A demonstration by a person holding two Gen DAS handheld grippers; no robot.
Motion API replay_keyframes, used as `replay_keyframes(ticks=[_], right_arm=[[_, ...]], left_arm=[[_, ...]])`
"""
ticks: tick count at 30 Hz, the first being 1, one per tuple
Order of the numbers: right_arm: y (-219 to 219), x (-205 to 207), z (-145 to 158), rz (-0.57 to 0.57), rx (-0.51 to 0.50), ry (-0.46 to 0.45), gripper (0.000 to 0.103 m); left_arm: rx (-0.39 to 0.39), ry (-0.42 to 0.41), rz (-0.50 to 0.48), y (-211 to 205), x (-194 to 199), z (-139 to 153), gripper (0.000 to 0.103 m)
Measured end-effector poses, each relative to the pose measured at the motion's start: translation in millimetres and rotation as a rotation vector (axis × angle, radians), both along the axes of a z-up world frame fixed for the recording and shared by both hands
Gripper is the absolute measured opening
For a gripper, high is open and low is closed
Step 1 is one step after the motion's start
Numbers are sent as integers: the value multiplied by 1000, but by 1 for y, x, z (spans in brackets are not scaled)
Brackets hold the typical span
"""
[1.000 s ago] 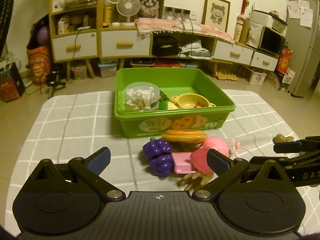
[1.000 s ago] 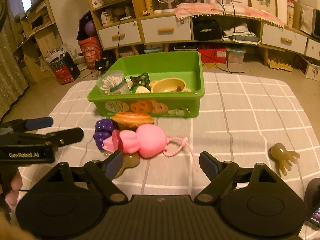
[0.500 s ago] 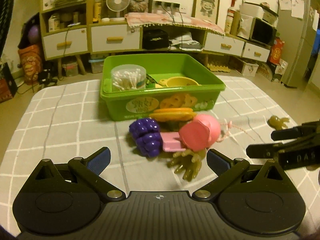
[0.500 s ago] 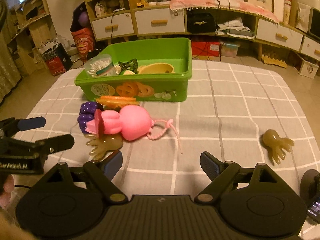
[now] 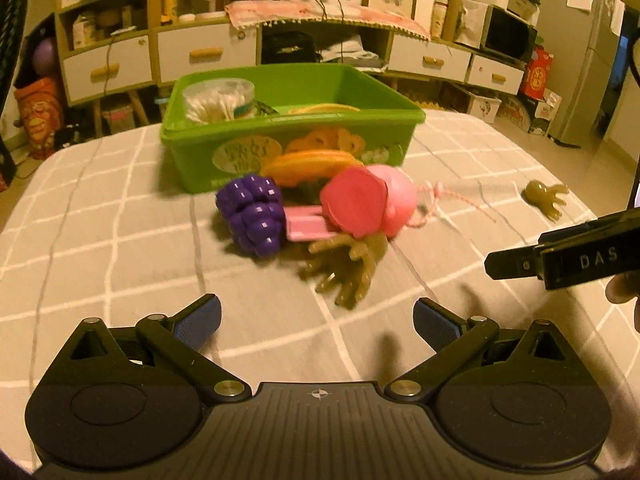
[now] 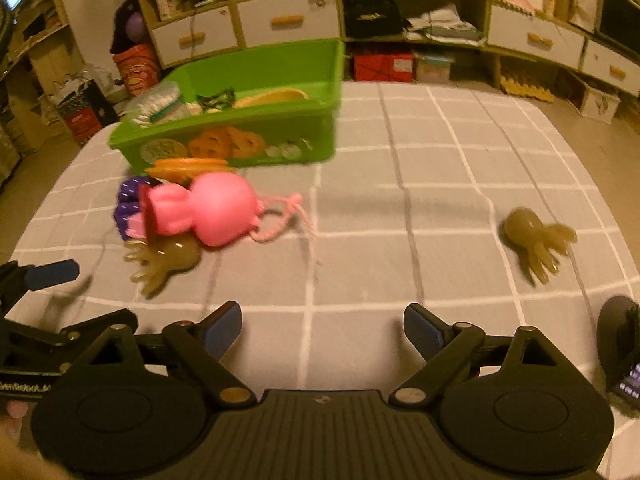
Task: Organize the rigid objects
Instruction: 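Grasp the olive octopus toy with the right tool while the left tool grasps the olive hand toy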
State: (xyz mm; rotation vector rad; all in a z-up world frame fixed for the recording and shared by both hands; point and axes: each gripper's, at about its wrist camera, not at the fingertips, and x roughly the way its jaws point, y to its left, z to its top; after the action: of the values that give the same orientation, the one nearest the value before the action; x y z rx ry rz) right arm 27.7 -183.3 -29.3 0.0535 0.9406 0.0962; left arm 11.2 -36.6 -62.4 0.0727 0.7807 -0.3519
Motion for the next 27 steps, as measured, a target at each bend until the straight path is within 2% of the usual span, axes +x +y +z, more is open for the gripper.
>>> replay_keyframes(ticks=[4,7,15,22,27], right_arm=[[-10,-1,-12,-33,-7,32,68],[-15,-4,-15,-41,-29,13,72],[-29,-8,-19,-86,-34,-12,77],[-46,3,-23,-242,-81,-36,80],[-63,16,-29,-357,-107,-84,83]], left_arm=[[18,8,-3,-6,-1,-10,101],[20,21,-10,-8,-1,-15,101],[29,-34,-37,-12,-4,-20,101],[-11,-50,-73,-20,2,-20,98],[-24,-67,-58,-23,7,-20,93]])
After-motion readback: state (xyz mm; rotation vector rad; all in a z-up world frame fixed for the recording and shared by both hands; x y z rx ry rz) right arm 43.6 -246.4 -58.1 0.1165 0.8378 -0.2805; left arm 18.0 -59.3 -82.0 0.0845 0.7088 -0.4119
